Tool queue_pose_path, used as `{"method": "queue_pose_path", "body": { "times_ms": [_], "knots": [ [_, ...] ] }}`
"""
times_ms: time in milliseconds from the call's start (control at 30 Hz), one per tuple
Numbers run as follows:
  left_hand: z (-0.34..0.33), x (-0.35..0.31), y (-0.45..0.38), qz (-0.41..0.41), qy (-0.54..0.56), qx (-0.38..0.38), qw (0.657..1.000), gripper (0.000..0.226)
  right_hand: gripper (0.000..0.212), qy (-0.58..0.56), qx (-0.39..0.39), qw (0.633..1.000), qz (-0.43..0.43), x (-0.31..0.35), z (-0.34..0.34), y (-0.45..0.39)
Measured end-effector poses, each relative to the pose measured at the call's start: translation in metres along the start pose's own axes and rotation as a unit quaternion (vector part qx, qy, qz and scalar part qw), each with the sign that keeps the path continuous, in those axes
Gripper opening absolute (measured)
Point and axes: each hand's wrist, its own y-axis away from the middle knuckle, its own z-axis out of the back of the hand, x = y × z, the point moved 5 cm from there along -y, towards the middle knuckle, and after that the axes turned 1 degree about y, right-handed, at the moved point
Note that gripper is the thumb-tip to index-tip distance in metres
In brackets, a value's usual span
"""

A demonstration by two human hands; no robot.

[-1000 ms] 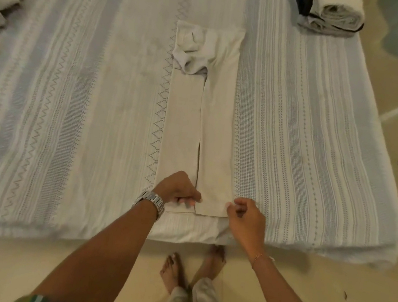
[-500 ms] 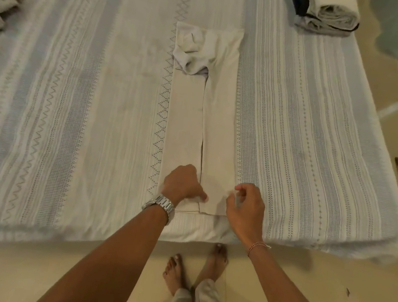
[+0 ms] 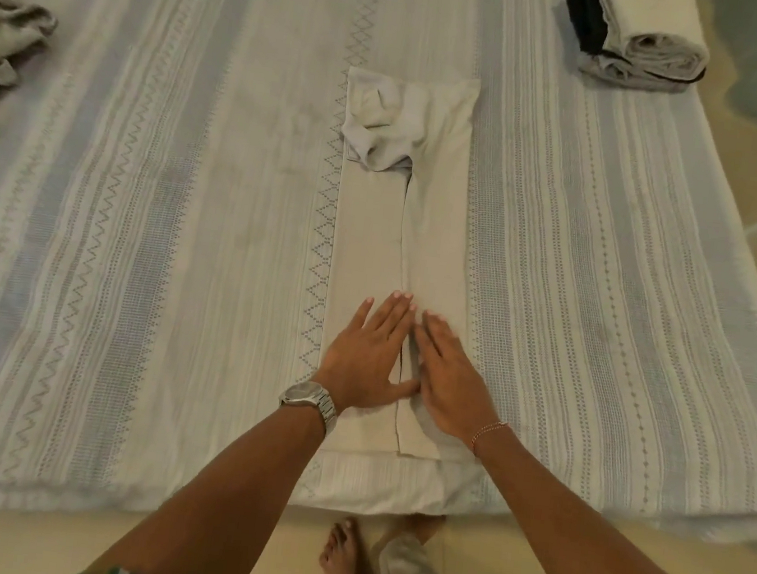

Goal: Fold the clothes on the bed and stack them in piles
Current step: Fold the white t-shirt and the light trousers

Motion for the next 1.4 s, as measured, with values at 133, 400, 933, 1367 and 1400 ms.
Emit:
{"method": "queue_pose_path", "body": {
  "times_ms": [133, 400, 933, 1367, 1400],
  "knots": [
    [0.007, 0.021, -0.028, 0.007, -0.004, -0.024, 1.000, 0.076, 0.063, 0.031, -0.007, 0.999, -0.025, -0.013, 0.008, -0.040],
    [0.027, 0.056, -0.104, 0.021, 0.020, -0.044, 0.999, 0.071, 0.070, 0.053, 0.026, 0.998, -0.003, -0.045, 0.026, -0.139],
    [0.077, 0.099, -0.189, 0.078, 0.114, -0.254, 0.957, 0.031, 0.063, 0.077, 0.005, 0.997, -0.015, -0.133, 0.089, -0.301],
    [0.119, 0.238, -0.227, 0.467, 0.234, -0.179, 0.834, 0.076, 0.077, 0.124, -0.014, 0.981, -0.150, -0.153, 0.102, -0.382],
    [0.119, 0.243, -0.229, 0.464, 0.245, -0.170, 0.834, 0.072, 0.072, 0.109, -0.059, 0.981, -0.146, -0.144, 0.105, -0.381]
  ]
}}
